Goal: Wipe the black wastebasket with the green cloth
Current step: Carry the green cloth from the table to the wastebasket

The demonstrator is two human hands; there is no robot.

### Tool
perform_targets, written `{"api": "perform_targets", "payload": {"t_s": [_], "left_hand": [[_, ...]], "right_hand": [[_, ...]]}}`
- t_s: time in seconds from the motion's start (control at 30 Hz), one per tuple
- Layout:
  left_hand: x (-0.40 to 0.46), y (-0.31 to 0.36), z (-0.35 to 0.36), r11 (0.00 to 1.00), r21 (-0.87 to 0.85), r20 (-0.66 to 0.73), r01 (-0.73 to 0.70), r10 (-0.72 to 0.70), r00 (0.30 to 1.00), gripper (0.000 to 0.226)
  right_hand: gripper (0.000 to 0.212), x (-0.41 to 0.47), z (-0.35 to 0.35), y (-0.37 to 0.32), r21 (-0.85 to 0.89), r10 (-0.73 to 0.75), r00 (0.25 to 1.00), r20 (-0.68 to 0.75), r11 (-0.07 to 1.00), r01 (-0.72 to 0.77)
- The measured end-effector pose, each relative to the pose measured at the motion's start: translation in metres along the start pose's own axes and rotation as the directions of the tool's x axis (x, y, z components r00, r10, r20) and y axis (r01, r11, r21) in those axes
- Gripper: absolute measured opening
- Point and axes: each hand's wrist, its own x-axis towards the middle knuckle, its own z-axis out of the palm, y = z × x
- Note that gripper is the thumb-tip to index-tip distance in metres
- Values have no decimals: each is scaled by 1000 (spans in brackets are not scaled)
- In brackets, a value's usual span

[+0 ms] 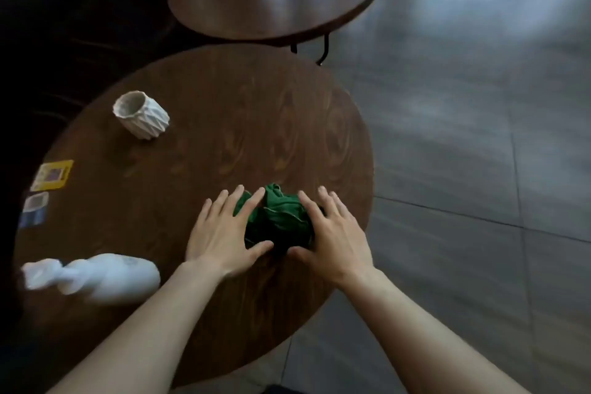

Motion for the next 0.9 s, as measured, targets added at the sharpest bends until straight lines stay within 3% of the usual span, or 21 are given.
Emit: {"api": "perform_targets", "payload": {"t_s": [0.17, 0.33, 0.57, 0.73, 0.9], "left_hand": [[27, -7, 30, 998, 3, 72, -63, 63, 995, 103], [30, -14, 43, 988, -140, 98, -65, 79, 992, 90], [11, -3, 35, 978, -159, -112, -137, 120, 986, 47], [-10, 7, 20, 965, -112, -197, -236, 211, 957, 26], [-49, 2, -11, 951, -88, -312, -296, 256, 915, 20]], "right_hand": [[111, 35, 28, 1, -6, -191, 981, 21, 981, 192], [90, 35, 48, 8, -55, -221, 975, 2, 974, 221], [49, 23, 40, -5, -36, -243, 969, -49, 970, 242], [43, -4, 29, -15, -51, -225, 972, -67, 974, 222], [41, -39, 0, -46, -110, -228, 963, -143, 971, 214]]}}
